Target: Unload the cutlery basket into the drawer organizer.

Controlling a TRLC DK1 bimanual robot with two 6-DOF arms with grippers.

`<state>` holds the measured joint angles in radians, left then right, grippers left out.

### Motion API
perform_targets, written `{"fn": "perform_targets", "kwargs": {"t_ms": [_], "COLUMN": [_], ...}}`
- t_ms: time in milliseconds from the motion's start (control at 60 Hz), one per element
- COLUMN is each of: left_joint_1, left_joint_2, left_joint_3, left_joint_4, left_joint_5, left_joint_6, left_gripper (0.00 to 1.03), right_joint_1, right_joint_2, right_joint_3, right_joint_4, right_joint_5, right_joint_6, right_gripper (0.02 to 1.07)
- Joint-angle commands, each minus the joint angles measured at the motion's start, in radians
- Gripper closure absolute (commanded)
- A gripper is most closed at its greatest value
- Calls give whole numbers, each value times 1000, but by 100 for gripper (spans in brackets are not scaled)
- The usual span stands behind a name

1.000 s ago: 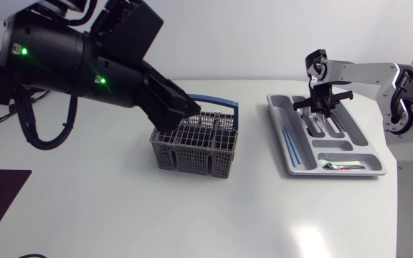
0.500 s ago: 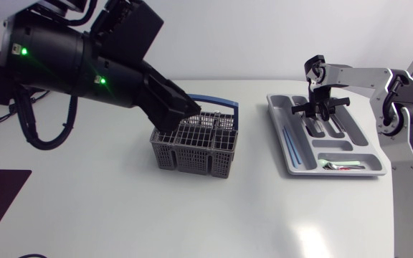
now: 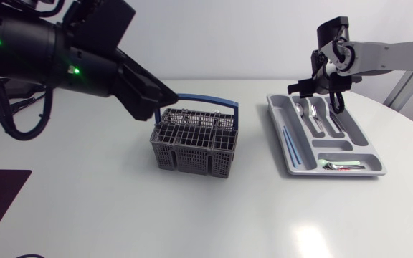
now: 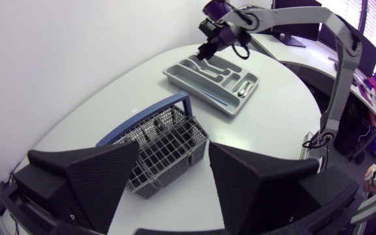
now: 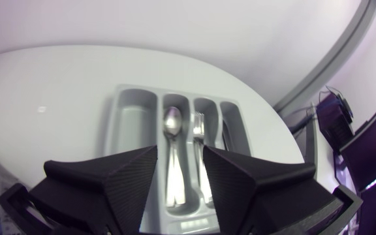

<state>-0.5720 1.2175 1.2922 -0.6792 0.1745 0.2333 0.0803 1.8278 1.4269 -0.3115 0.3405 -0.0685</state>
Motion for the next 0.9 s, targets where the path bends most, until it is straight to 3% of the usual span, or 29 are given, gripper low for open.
{"fn": "perform_targets", "kwargs": {"t_ms": [0, 250, 417, 600, 883], "left_joint_1": [43, 98, 187, 210, 233], "left_joint_2": [-26, -82, -87, -87, -99], "left_joint_3": [-39, -228, -303, -340, -376], "left_joint_4": [-8, 66, 122, 145, 158], "left_joint_5": [2, 5, 28, 33, 33], "left_joint_6": [51, 123, 146, 156, 162], "left_gripper": [11, 11, 11, 11, 10], "right_joint_1": [55, 180, 289, 392, 420], "right_joint_2": [-117, -377, -456, -456, -360], "right_joint_3": [-143, -402, -488, -510, -497], "right_joint_4": [35, 77, 78, 118, 183], "right_joint_5": [-52, -310, -376, -420, -483], "right_joint_6": [-47, -45, -28, -30, -56], "right_gripper": [50, 50, 53, 58, 98]}}
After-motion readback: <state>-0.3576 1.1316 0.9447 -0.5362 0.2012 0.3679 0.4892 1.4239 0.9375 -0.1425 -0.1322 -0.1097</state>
